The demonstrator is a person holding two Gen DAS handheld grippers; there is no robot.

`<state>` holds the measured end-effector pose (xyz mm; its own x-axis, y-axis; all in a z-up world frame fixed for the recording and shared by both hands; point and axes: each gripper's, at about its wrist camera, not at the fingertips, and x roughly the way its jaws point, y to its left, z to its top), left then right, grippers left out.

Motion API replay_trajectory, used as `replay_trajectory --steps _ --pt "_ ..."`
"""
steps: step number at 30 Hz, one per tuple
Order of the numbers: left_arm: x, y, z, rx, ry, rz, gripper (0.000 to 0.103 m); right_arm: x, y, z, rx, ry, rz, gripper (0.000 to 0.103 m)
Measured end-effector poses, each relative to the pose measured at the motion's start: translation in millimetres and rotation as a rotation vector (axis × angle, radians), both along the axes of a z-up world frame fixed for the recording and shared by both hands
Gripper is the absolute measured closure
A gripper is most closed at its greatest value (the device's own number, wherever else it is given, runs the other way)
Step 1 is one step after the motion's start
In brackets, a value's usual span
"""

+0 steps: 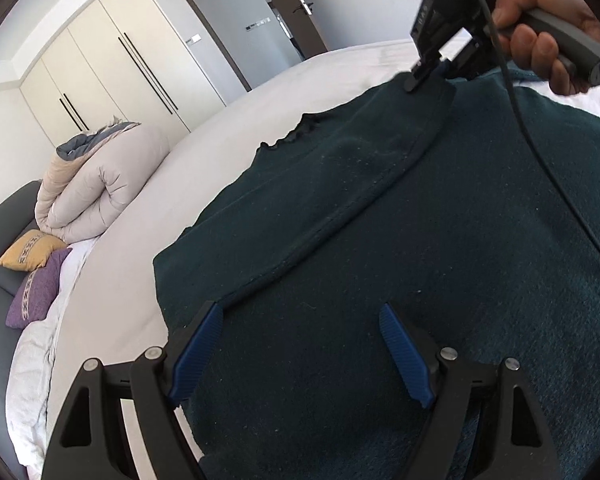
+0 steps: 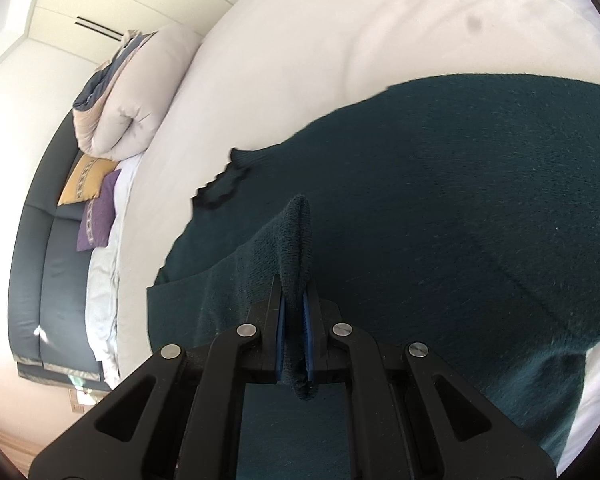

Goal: Fold small clothes
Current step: 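Lay the sleeve flat across the body and open the left gripper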

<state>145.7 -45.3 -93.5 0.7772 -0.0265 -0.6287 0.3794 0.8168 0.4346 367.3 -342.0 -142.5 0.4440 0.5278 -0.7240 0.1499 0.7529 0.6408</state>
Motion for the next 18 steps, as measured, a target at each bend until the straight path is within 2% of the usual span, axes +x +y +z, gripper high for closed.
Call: replay_trajectory --steps 4,6,8,12,18 --pt "-1.3 4.0 -1.5 -0.004 0.004 0.021 0.02 -1.9 0.0 -19.9 0.036 0.049 -0.011 0.096" --pt "-3.5 7.1 -2.6 -0.009 0.002 0.026 0.02 -29.7 -30.1 -36.6 0.075 0.069 -0.015 0.096" --pt "-5.1 10.5 -3.8 -0.015 0.005 0.031 0.02 -35.6 -36.5 -40.7 0.132 0.088 -0.024 0.096" --pt "-2.2 14.5 -4.2 -0.018 0.008 0.039 0.017 -41.9 -28.9 -41.8 0.105 0.067 0.012 0.095" --pt "-1.3 14.2 -6.6 -0.012 0.012 0.045 0.016 -38.8 -26.2 -36.0 0.001 0.026 -0.005 0.096"
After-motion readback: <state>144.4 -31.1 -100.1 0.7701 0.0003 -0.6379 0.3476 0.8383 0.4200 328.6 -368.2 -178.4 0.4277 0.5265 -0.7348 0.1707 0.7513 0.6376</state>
